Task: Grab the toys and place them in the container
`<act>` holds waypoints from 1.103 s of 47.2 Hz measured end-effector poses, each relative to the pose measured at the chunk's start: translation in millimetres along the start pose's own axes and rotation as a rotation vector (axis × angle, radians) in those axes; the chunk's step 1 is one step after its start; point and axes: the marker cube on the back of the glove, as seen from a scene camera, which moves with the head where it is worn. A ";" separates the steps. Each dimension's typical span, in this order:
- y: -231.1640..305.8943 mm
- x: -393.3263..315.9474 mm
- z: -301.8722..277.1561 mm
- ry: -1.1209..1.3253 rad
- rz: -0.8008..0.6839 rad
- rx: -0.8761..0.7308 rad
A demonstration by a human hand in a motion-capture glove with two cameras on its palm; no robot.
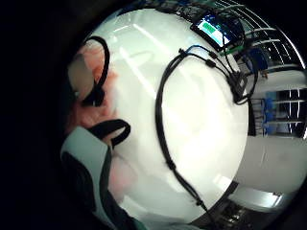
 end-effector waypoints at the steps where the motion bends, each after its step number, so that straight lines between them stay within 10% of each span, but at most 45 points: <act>1: -0.8 0.1 -0.7 -0.004 -0.002 -0.005; 10: 0.8 -22.9 -36.9 -0.109 -0.100 -0.086; 25: -47.6 -69.3 -283.9 -0.157 -0.308 0.225; 52: -156.4 -221.0 -204.0 -0.158 -0.302 -0.012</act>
